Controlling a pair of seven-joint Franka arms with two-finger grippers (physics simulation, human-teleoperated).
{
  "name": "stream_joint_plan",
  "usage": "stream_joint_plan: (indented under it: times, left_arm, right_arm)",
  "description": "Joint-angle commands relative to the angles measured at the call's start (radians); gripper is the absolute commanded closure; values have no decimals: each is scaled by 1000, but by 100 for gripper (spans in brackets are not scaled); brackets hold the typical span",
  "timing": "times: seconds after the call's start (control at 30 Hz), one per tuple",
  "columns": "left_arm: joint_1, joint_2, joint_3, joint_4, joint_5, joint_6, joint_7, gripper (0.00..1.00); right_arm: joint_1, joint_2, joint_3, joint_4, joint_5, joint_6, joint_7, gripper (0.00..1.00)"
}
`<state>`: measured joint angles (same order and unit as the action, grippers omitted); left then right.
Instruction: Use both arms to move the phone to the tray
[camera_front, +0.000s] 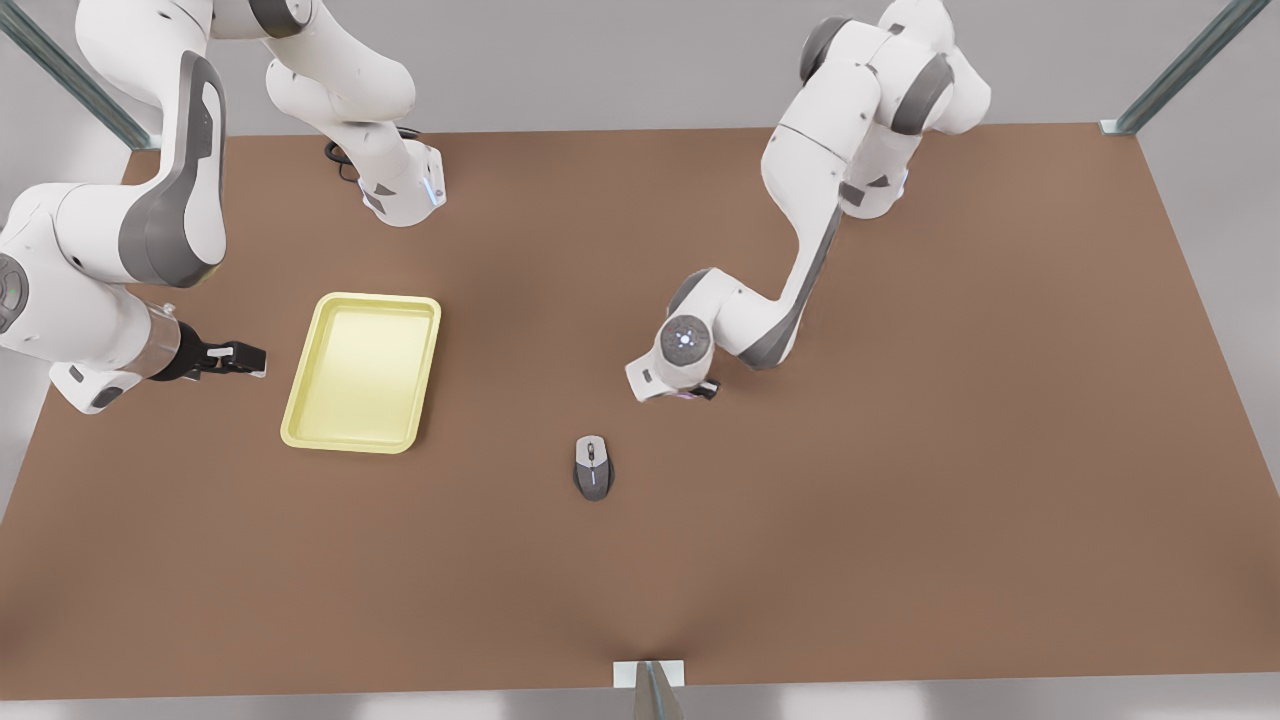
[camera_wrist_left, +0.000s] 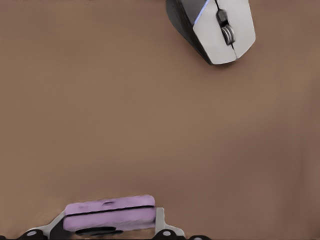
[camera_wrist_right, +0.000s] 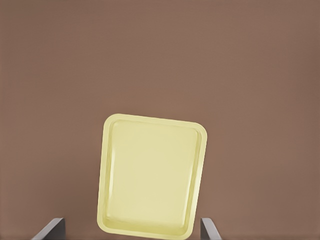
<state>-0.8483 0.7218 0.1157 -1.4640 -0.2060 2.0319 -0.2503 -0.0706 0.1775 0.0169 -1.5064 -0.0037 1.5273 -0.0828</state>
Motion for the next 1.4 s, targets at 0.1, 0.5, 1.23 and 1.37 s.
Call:
stream_joint_plan:
  times: [0.1, 0.5, 1.23, 1.37]
  left_arm:
    - [-123, 154, -11, 221, -112, -162, -1172, 19]
    - [-133, 189, -100, 284, -122, -216, -1199, 19]
    - [307, -206, -8, 393, 54, -640, -368, 0]
    - [446, -332, 64, 346, 161, -839, 98, 0]
  right_arm:
    - [-1, 8, -2, 3, -1, 1, 8, 0]
    - [-9, 16, -2, 3, -1, -1, 3, 0]
    - [20, 53, 124, 57, -4, -10, 150, 0]
    - [61, 142, 238, 80, -12, 8, 411, 0]
